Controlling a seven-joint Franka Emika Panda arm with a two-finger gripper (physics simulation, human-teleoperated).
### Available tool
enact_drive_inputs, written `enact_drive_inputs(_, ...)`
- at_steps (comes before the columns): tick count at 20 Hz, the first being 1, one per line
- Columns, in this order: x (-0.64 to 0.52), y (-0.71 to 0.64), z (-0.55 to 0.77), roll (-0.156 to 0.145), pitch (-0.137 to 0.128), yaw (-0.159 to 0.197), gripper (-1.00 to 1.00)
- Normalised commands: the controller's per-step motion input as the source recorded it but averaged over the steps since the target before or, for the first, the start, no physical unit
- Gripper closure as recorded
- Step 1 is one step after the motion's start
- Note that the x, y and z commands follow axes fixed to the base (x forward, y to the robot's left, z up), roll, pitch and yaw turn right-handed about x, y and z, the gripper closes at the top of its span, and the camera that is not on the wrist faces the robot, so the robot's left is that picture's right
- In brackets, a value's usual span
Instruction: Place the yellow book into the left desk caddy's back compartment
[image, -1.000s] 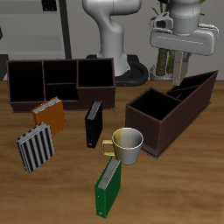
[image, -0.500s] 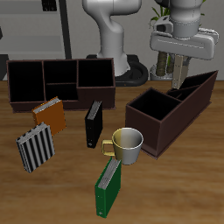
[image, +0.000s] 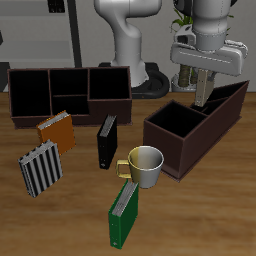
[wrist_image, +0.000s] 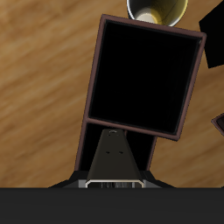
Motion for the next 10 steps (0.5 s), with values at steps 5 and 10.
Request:
enact_drive_inputs(5,-0.06,0.10,-0.09,0.017,0.010,0.000,1.00)
enact_drive_inputs(10,-0.02,0.06,-0.12,0.011,0.015,-0.003,1.00)
